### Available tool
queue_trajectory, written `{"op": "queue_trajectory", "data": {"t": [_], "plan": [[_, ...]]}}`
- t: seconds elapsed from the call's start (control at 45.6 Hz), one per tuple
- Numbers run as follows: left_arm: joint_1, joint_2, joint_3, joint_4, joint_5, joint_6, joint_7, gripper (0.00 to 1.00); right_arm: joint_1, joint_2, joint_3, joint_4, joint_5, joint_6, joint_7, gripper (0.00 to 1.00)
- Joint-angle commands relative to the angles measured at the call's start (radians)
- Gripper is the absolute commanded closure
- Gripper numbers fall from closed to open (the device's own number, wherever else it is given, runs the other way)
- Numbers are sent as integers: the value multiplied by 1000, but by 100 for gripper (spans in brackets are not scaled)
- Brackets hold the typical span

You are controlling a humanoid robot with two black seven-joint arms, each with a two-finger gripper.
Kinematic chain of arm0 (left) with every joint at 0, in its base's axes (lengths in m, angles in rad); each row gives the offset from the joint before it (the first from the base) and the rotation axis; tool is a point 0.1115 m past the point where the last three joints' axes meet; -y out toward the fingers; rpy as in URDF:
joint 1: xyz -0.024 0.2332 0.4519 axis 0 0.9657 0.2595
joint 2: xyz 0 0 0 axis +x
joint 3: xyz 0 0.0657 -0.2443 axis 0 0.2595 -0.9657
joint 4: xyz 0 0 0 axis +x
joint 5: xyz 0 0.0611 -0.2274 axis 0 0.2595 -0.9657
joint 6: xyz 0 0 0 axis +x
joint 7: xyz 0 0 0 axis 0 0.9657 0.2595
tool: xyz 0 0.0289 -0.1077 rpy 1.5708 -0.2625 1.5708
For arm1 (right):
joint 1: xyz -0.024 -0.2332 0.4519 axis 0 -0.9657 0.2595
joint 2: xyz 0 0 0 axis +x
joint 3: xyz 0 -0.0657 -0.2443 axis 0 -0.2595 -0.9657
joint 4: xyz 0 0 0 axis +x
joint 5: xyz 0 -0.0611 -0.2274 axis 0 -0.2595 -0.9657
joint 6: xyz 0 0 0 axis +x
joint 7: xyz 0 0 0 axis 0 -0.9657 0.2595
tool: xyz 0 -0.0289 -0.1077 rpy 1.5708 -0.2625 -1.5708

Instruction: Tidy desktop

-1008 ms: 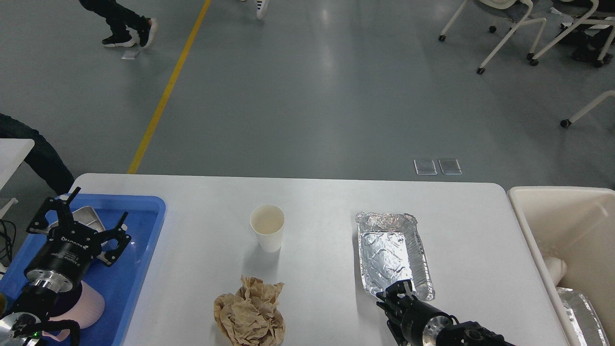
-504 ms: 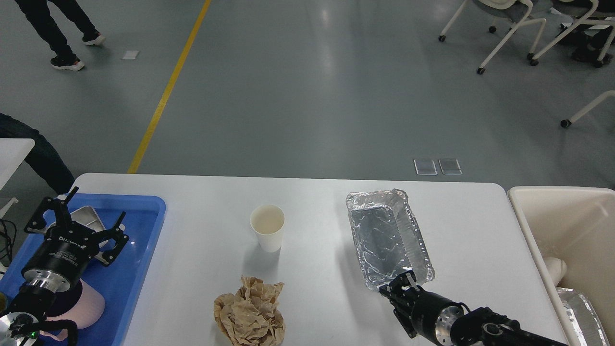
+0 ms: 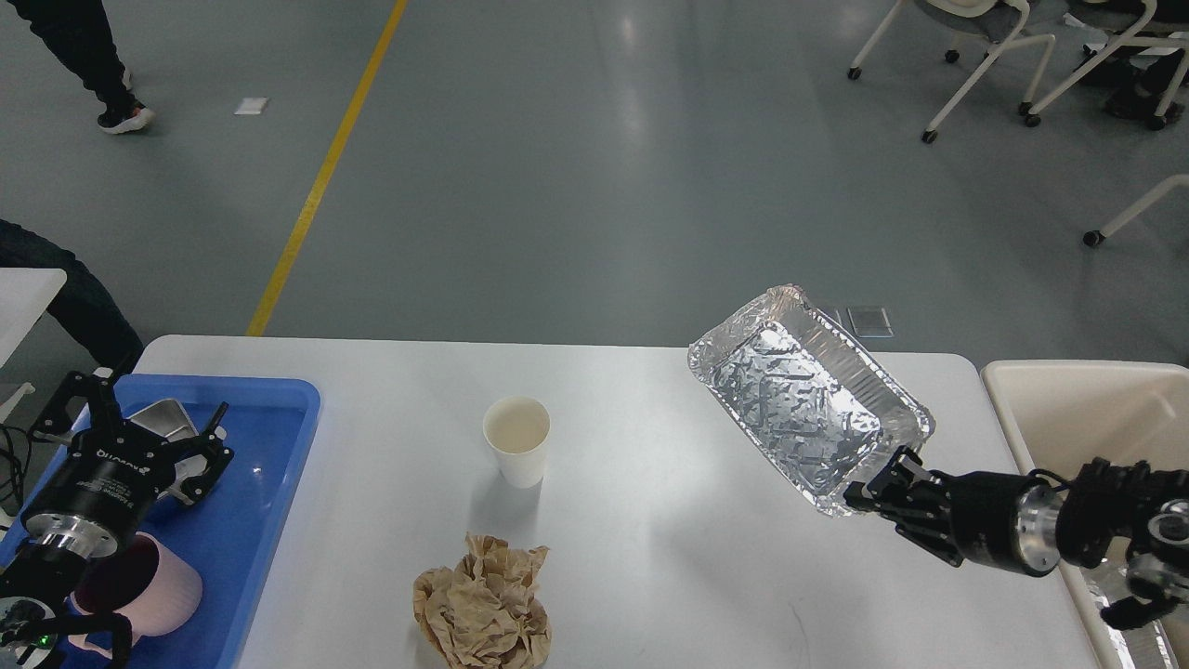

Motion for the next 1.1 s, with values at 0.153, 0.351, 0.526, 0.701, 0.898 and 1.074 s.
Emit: {"op": "queue_trajectory", "data": {"t": [0.153,0.351,0.526,0.701,0.898,1.074], "plan": [[-3,2,2,0,0,14,-1,3,404,149,-416,-85,-38,151,-6,100],[0,22,4,0,1,14,-5,3,598,360,-554,-220,-21,169,7,100],[6,36,-4,0,15,12,-12,3,642,523,-568,-357,39,240,17,100],[6,34,-7,33,95,31,-12,3,653,644,-568,-472,42,298,27,100],[-2,34,1,53,175,27,-12,3,658,680,-557,-526,45,343,30,100],[-5,39,-5,52,305,31,-12,3,670,678,-551,-564,83,395,30,100]]}}
